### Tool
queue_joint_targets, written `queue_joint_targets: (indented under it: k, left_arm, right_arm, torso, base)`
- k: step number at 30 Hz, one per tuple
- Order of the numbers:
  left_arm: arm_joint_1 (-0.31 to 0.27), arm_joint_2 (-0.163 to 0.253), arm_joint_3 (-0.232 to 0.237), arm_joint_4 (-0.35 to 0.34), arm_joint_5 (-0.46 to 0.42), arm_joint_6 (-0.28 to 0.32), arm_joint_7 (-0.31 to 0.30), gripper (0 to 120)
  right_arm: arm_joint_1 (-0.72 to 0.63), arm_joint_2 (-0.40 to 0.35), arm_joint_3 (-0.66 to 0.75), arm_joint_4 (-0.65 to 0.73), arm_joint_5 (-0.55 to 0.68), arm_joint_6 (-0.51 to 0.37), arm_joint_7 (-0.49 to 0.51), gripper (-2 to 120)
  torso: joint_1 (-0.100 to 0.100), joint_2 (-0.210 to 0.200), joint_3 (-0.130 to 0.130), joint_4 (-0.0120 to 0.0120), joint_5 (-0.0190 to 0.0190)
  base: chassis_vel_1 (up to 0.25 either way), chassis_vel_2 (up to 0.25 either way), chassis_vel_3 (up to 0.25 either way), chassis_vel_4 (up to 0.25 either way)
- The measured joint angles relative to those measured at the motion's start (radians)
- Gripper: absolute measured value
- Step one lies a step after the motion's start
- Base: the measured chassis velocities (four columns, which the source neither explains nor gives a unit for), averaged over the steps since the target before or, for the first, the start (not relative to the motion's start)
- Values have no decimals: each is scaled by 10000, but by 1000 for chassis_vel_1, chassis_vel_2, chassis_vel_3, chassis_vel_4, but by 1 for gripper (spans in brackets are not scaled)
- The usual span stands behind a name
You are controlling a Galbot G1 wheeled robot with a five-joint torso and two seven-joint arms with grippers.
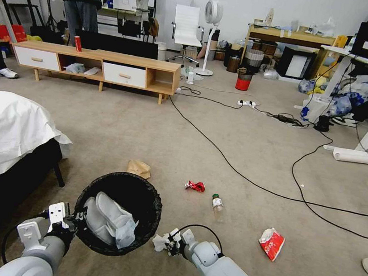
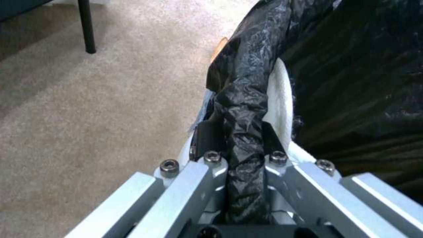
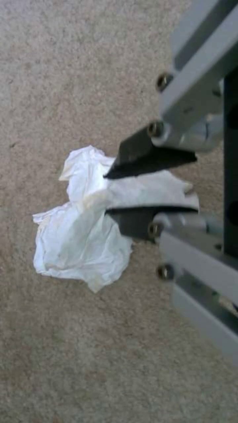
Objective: Pick up the trash bin and place the garbage on the floor into it.
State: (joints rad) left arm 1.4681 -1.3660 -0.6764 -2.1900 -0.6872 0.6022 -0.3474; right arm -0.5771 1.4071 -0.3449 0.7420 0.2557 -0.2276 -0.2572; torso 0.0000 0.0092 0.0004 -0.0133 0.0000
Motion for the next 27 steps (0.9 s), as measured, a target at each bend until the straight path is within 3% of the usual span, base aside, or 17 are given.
queue_joint_targets:
  k: [3, 27]
  left_arm:
    - [25, 23, -38, -27, 5, -10, 1, 3]
    - [-1, -2, -48, 46, 71, -38, 12, 3]
  right_arm:
    - [16, 3, 0, 6, -1, 4, -2, 1]
    - [125, -80, 263, 293, 136, 93, -22, 0]
  torso:
    - [0, 0, 0, 1, 0]
    - [0, 0, 1, 0, 0]
  base:
    - [0, 0, 0, 0]
    - [0, 0, 0, 0]
